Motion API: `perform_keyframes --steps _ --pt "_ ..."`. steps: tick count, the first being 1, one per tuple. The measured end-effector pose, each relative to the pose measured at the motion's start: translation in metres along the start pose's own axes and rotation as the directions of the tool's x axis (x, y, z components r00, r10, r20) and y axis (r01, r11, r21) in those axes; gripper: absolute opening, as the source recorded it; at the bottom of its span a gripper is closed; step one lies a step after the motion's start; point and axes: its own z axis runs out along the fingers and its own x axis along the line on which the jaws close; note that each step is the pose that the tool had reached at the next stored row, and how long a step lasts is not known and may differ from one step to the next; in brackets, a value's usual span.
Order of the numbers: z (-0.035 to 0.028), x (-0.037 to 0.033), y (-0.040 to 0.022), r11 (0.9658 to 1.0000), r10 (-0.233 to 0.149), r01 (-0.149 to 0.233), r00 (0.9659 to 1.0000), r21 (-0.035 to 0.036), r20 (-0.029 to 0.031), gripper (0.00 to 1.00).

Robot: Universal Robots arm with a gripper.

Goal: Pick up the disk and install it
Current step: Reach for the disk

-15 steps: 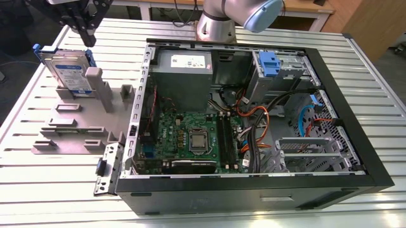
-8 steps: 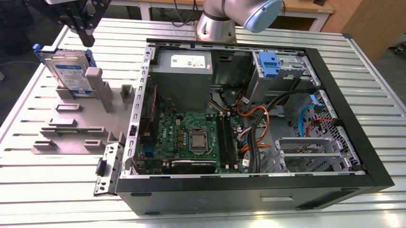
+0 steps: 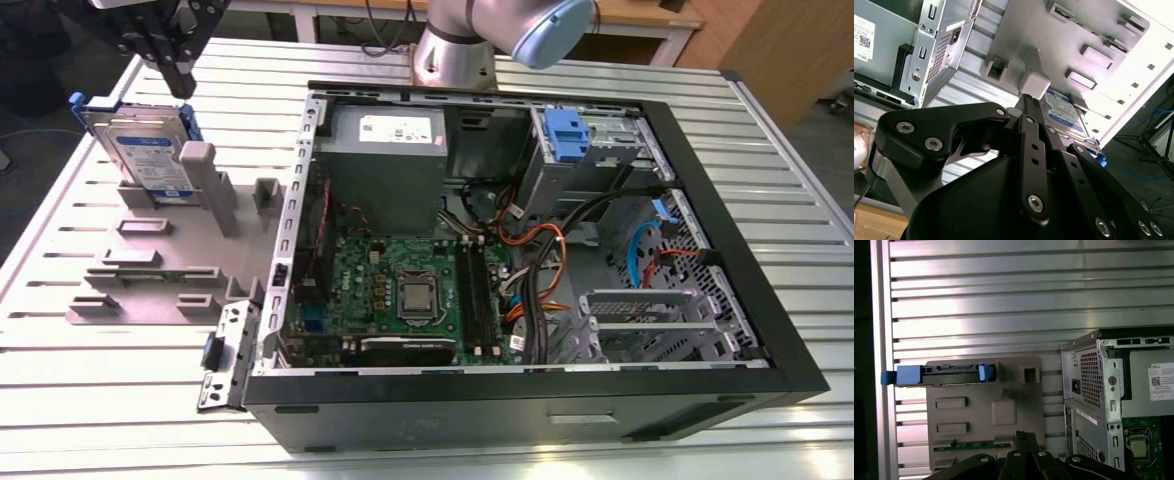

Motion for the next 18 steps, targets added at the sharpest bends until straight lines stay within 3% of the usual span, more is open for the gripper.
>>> perform_keyframes --steps 18 --pt "-0.0001 0.0060 -0.0005 1.0000 0.000 0.000 1.0000 0.0000 0.0000 0.11"
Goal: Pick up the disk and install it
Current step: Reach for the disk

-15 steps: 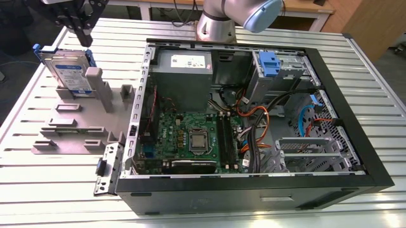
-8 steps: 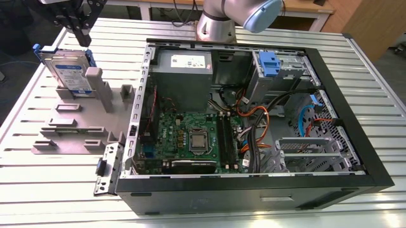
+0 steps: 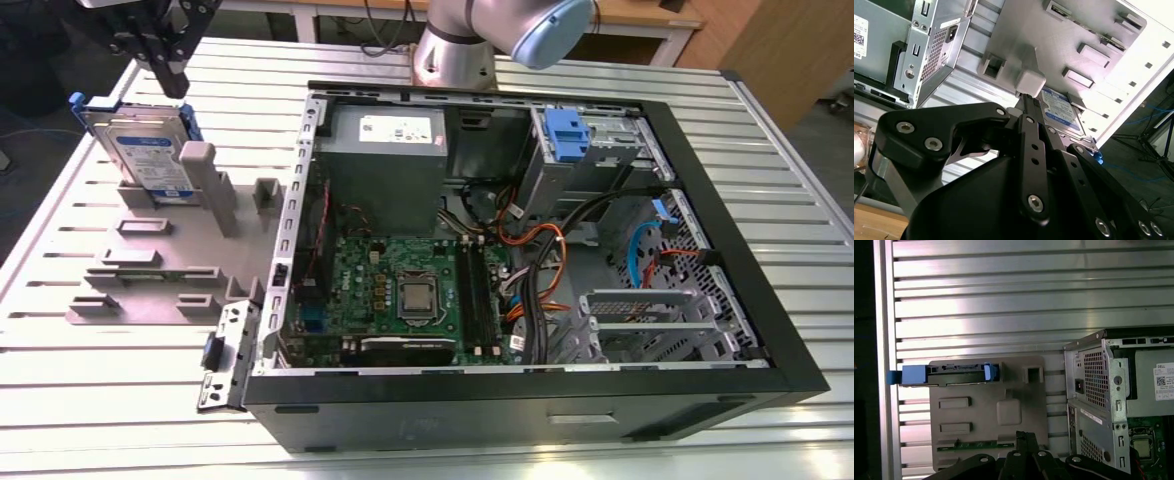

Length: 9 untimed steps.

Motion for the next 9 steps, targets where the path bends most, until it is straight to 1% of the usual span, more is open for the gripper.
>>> perform_keyframes --steps 9 --pt "-0.0001 0.0030 -0.0002 1.0000 0.000 0.000 1.0000 0.0000 0.0000 0.11"
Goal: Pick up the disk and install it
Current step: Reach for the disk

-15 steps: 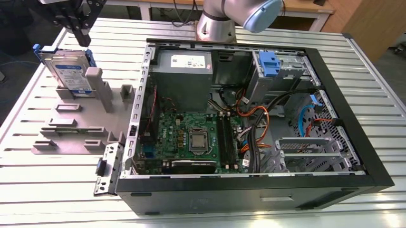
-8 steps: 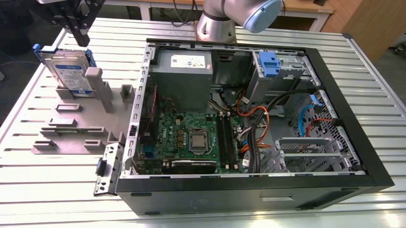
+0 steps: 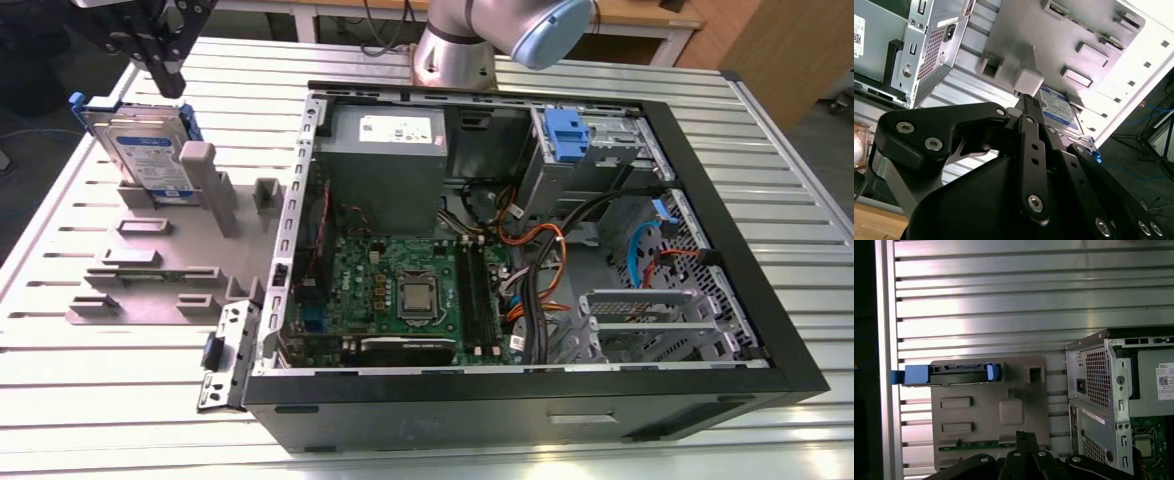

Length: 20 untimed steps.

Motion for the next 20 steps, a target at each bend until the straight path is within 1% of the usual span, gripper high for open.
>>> perform_keyframes --steps 9,20 --pt "-0.0001 0.0029 -0.0002 1.0000 0.000 0.000 1.0000 0.0000 0.0000 0.11" --pt "0.0000 0.0033 0.0001 1.0000 0.000 0.000 1.0000 -0.0001 0.0000 0.11"
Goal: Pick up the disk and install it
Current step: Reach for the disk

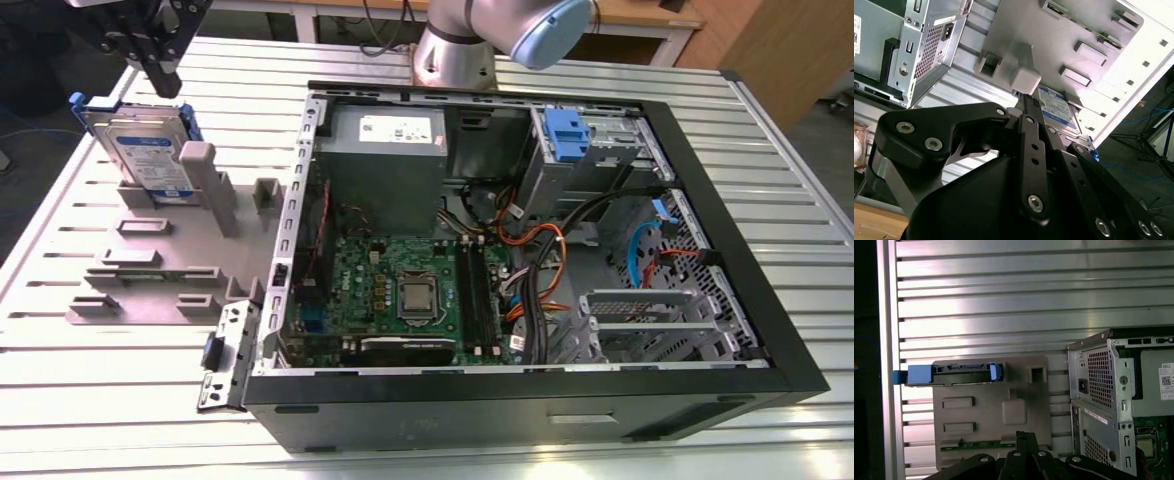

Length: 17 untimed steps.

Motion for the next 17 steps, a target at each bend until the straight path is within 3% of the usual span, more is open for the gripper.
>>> perform_keyframes --steps 6,14,17 --pt "0.0001 0.0058 0.0047 1.0000 0.000 0.000 1.0000 0.0001 -0.0004 0.11" --pt "0.0000 0.0199 0.0100 1.0000 0.000 0.000 1.0000 0.0004 -0.0048 0.11" --pt "0.0000 0.0208 0.0100 1.0000 0.000 0.000 1.0000 0.0004 -0.0048 0.11"
